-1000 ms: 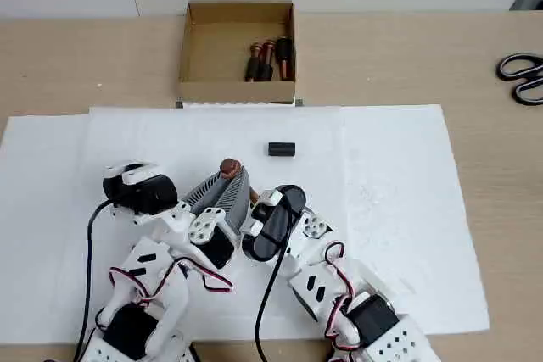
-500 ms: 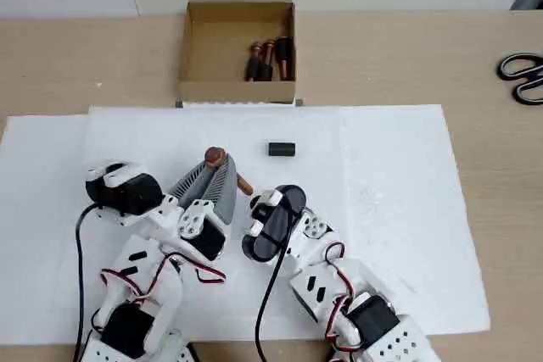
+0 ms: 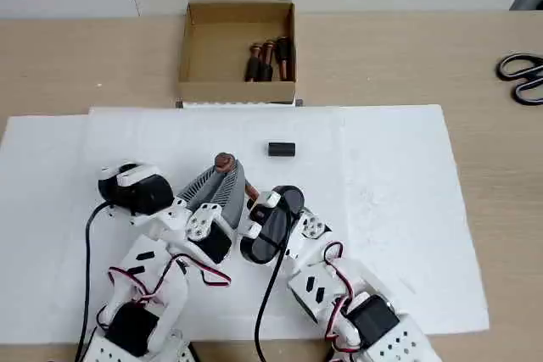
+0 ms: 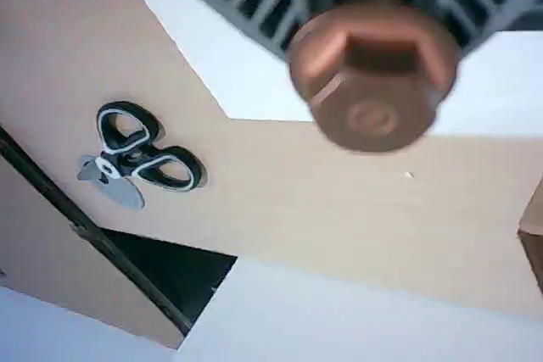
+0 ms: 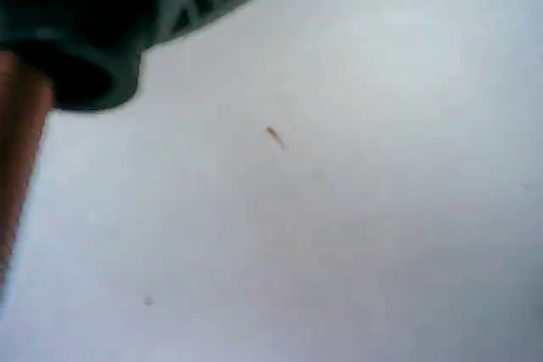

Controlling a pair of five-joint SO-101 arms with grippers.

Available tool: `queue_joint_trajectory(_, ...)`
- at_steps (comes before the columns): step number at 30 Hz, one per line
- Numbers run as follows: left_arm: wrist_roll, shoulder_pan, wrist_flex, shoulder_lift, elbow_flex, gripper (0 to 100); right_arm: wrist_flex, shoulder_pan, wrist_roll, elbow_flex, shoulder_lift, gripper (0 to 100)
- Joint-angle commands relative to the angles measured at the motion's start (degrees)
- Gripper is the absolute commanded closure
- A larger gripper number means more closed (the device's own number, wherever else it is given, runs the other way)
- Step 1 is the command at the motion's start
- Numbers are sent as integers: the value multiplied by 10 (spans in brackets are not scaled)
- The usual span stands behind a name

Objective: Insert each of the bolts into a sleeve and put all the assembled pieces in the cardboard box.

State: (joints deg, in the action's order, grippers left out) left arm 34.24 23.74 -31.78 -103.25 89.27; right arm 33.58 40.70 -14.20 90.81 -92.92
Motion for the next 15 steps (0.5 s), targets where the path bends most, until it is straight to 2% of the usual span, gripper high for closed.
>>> queue_joint_trajectory(1, 1, 2, 14, -7, -2, 994, -15, 5, -6, -43, -10, 995)
queue_joint_trajectory(8, 0, 3, 14, -7, -2, 994, -16, 5, -43, -47, -10, 995)
queue_joint_trajectory(15, -1, 1, 14, -7, -2, 994, -15, 5, -43, -41, -10, 995)
